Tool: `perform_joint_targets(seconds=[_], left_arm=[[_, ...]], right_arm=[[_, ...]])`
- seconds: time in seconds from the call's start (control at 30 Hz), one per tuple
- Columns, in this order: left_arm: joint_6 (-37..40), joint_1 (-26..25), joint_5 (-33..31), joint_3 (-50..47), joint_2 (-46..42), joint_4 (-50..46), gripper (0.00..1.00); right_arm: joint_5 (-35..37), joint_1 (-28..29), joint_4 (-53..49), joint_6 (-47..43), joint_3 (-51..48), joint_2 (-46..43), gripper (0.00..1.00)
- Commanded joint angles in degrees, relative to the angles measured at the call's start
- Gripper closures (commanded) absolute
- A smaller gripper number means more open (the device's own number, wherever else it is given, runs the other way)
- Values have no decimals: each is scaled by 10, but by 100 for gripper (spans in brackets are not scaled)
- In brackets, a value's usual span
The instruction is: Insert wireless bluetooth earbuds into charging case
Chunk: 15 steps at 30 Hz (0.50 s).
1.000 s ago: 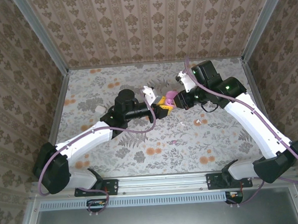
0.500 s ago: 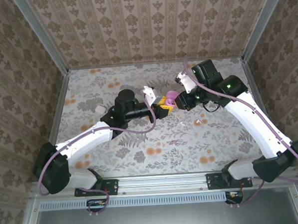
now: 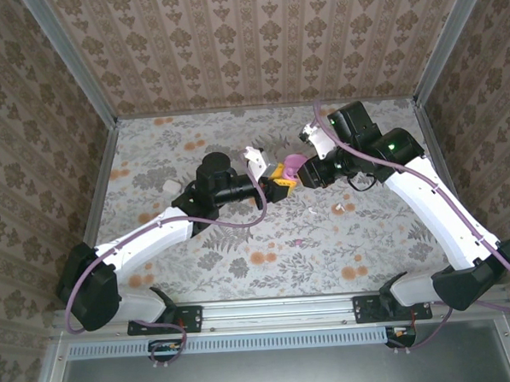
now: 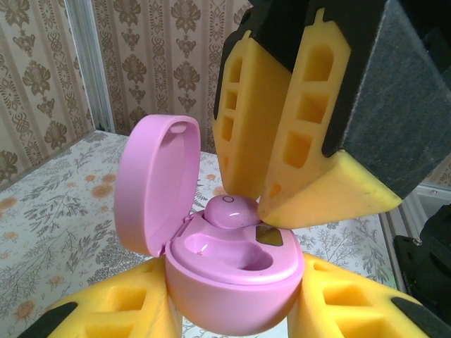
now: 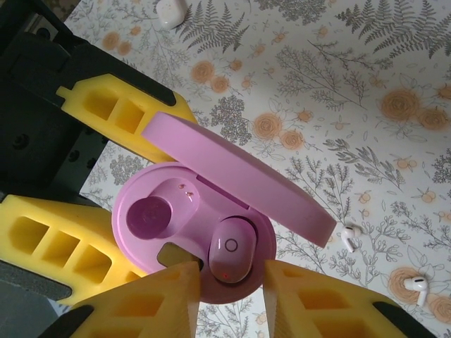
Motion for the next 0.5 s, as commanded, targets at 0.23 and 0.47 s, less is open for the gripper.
perform_joint_targets(seconds=[0.23, 0.47], left_arm=[[-4, 0, -4, -5, -22, 58, 64], [-14, 1, -8, -13, -30, 78, 64]], right_arm=[[-26, 2, 15, 24, 10, -21, 58], [-49, -25, 62, 76, -10, -59, 54]])
